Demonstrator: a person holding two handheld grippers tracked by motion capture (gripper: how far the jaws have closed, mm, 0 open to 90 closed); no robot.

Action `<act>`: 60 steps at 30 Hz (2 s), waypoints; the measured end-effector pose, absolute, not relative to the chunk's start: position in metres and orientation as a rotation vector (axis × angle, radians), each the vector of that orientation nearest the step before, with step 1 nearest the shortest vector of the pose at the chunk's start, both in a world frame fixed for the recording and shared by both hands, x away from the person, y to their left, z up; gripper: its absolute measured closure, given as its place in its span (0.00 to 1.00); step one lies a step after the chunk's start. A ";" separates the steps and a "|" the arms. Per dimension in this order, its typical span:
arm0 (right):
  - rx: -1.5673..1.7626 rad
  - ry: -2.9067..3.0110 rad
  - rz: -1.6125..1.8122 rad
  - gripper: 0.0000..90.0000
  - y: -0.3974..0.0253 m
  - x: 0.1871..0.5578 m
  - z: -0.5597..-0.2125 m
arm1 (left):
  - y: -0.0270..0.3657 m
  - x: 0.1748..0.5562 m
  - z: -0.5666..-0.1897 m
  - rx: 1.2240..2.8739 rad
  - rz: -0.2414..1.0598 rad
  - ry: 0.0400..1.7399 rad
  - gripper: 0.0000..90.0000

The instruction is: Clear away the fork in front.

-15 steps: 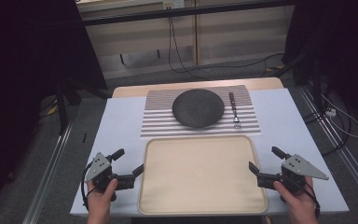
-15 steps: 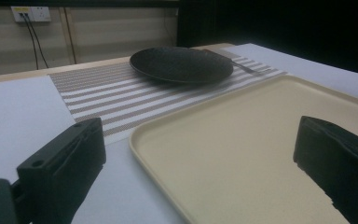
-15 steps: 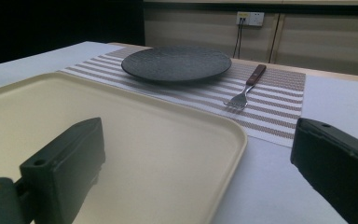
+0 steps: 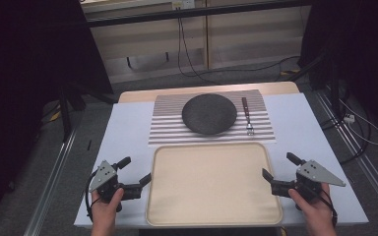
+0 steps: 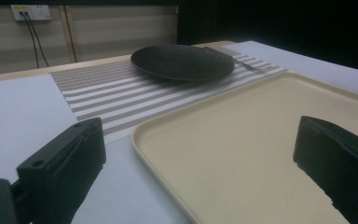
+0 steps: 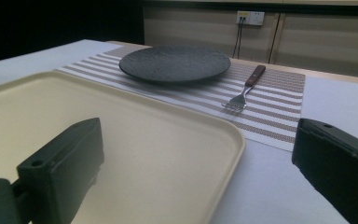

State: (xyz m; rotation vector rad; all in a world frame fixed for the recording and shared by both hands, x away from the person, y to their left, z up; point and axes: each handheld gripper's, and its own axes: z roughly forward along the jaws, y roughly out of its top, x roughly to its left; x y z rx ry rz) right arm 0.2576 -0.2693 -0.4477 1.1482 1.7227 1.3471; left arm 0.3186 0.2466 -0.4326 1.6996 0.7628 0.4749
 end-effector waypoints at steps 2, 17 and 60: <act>1.141 1.724 1.335 0.02 -0.270 0.260 -0.447 | 0.247 0.319 -0.433 1.703 0.478 0.761 0.03; 1.147 1.738 1.275 0.02 -0.267 0.298 -0.434 | 0.248 0.319 -0.433 1.710 0.471 0.766 0.03; 1.375 1.708 1.148 0.04 -0.266 0.439 -0.424 | 0.258 0.321 -0.437 1.720 0.457 0.779 0.03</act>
